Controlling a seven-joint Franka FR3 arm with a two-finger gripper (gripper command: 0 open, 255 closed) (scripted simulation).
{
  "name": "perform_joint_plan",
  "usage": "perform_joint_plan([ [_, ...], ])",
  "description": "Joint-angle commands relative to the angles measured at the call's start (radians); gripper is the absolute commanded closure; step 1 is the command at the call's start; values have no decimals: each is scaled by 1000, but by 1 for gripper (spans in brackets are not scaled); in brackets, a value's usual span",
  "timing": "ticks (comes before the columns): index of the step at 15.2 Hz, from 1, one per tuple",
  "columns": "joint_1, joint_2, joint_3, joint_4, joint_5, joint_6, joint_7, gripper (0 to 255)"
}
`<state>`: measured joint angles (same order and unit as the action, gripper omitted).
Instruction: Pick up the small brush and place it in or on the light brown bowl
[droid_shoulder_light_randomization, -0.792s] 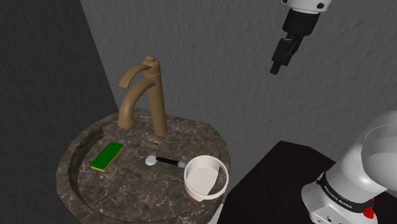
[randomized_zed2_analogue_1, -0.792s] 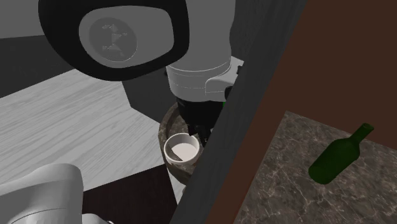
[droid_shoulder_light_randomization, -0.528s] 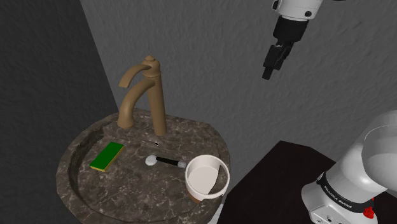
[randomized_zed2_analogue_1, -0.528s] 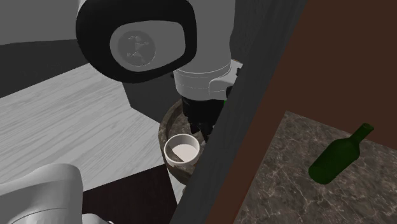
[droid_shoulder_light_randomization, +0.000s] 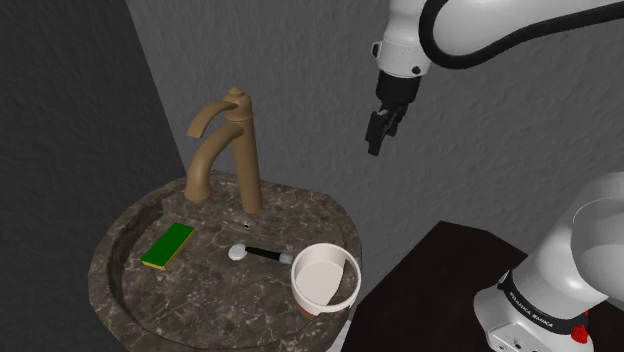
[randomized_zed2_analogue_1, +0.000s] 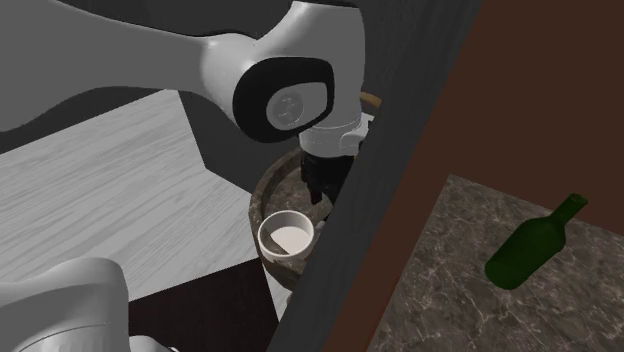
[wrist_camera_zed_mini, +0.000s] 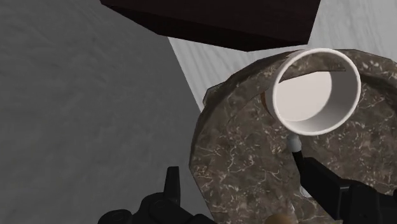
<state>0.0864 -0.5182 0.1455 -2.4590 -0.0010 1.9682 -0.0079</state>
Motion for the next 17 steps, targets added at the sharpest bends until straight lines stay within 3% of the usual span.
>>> perform_joint_plan([
  [1, 10, 60, 30, 10, -6, 44, 21, 0],
  [9, 34, 341, 144, 88, -90, 207, 134, 0],
  [17, 80, 654, 207, 238, -270, 296, 290, 0],
])
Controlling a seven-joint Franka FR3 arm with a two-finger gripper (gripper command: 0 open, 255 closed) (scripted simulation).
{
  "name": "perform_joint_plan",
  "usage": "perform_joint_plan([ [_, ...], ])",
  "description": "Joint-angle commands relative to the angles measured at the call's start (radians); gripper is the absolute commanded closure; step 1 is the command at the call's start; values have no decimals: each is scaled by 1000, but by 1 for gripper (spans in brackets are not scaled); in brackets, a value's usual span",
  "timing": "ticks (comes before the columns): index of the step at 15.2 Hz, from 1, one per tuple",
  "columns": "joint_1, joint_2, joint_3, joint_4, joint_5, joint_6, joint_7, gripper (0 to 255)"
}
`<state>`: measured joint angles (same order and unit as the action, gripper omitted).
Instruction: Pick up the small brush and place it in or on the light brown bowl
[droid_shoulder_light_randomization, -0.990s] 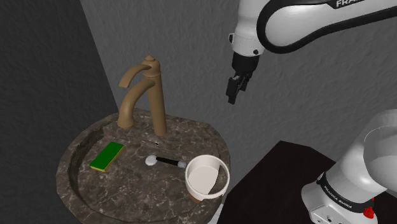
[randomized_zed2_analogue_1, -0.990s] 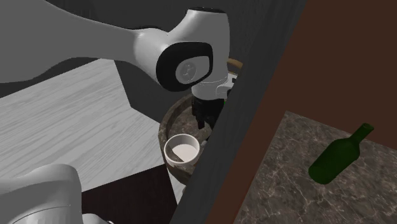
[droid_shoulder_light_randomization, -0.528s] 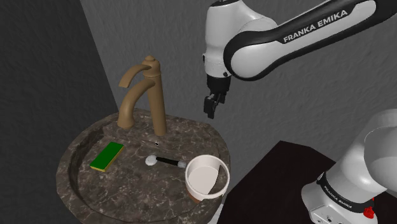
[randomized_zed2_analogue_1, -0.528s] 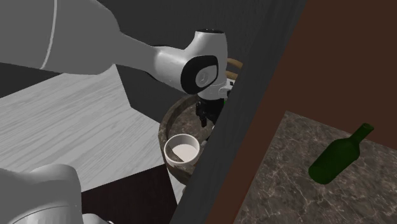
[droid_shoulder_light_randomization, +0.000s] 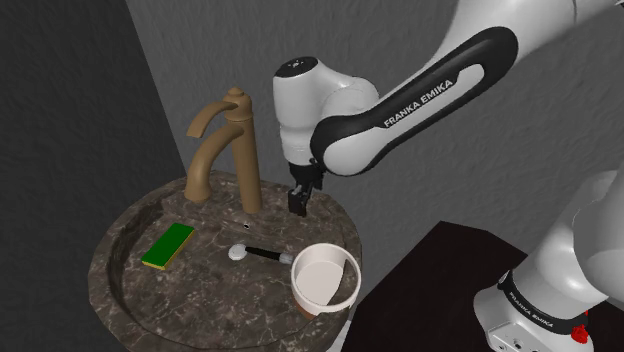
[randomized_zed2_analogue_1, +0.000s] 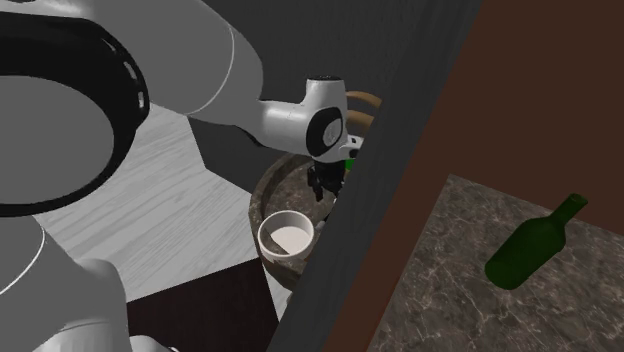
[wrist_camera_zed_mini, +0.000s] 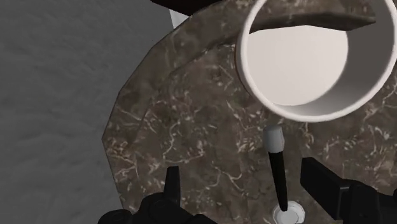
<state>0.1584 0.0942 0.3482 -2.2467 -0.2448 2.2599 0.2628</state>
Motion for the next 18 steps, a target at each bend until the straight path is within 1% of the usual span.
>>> perform_joint_plan([
  [1, 19, 81, 6, 50, -52, 9, 39, 0],
  [7, 106, 318, -10, 213, -187, 15, 132, 0],
  [13, 207, 550, -43, 412, -278, -7, 176, 0],
  [18, 215, 597, -61, 422, -301, 27, 188, 0],
])
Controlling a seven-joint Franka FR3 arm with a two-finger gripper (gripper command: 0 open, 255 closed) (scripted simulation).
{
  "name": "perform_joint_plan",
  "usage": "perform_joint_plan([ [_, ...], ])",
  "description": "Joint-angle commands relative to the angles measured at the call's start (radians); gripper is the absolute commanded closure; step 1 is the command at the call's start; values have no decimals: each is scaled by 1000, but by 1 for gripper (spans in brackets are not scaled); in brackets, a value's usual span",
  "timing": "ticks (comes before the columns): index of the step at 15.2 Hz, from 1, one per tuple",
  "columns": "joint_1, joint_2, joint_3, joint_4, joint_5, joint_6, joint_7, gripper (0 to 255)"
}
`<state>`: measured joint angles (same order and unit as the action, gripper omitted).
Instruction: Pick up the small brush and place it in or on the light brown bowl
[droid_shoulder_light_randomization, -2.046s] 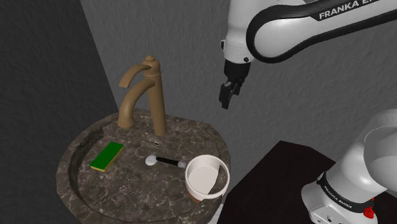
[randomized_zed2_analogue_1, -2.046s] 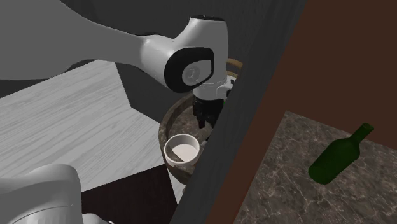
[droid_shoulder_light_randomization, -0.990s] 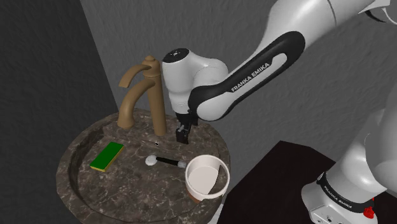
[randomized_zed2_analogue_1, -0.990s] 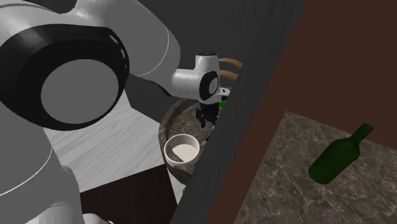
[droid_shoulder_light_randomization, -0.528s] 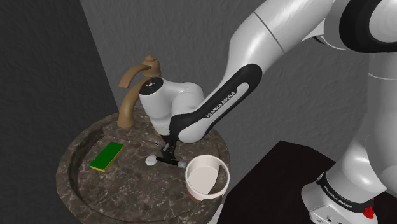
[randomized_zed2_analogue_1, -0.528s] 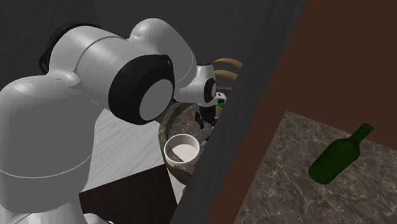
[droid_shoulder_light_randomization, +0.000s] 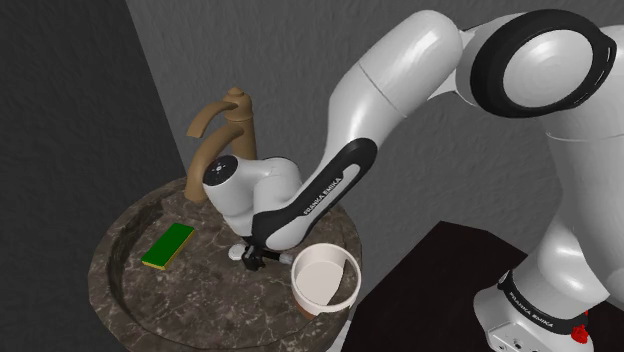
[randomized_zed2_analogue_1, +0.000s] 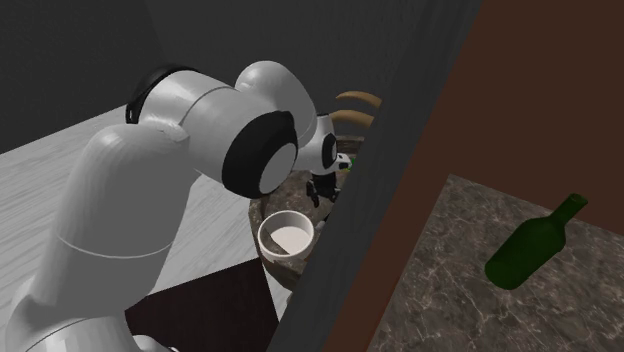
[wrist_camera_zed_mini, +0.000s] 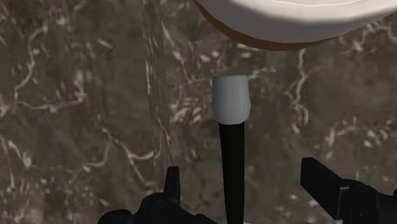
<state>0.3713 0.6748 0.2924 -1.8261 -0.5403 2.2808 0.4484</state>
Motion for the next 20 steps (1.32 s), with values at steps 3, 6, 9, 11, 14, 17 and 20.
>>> perform_joint_plan([
  [3, 8, 48, -23, 3, -18, 38, 10, 0],
  [6, 20, 45, -36, 2, -7, 42, 4, 0],
  [9, 20, 45, -36, 2, -7, 42, 4, 0],
  [11, 20, 45, -36, 2, -7, 42, 4, 0],
  [14, 19, 45, -36, 1, -7, 42, 4, 255],
  [17, 19, 46, -36, 2, -7, 42, 3, 255],
  [20, 19, 47, -36, 3, -7, 42, 3, 255],
])
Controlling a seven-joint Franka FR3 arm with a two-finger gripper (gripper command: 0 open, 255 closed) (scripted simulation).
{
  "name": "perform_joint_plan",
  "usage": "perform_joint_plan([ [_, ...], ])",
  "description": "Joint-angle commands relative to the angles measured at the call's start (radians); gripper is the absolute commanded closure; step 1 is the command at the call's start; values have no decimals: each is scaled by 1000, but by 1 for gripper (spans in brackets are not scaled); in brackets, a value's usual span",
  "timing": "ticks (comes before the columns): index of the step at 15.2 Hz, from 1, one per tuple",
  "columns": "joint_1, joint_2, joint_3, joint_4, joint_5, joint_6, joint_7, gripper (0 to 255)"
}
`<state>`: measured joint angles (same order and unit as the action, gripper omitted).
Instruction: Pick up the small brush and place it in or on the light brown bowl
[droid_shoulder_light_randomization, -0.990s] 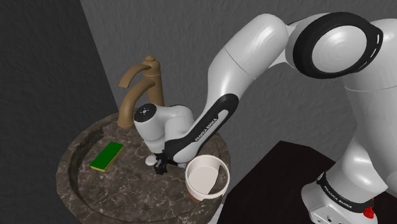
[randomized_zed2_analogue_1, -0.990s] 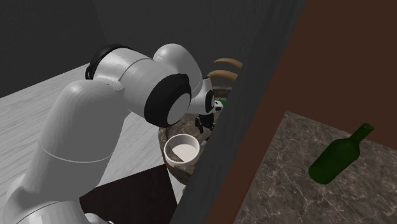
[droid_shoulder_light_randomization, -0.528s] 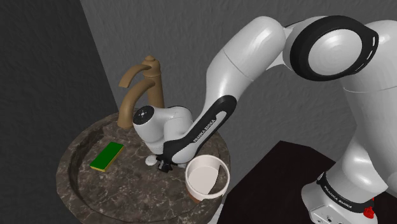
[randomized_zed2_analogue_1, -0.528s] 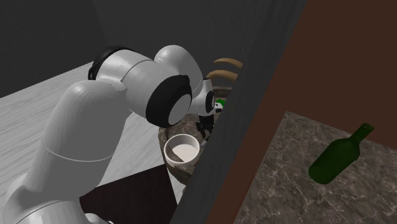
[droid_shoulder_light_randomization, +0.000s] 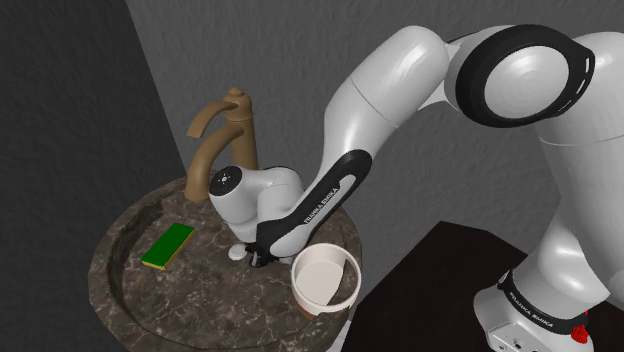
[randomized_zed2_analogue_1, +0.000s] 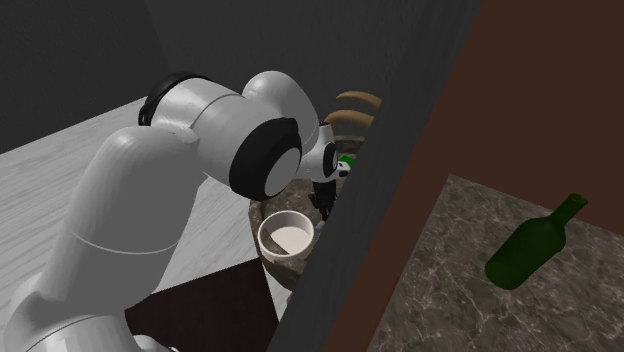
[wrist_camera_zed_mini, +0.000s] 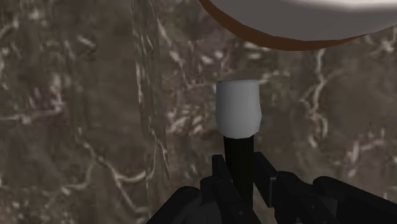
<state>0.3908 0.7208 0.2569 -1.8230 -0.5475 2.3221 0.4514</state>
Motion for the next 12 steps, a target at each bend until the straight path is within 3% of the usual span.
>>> perform_joint_plan([
  [1, 0, -1, 0, -1, 0, 0, 1, 255],
  [12, -25, -117, 37, -30, 49, -81, -43, 255],
])
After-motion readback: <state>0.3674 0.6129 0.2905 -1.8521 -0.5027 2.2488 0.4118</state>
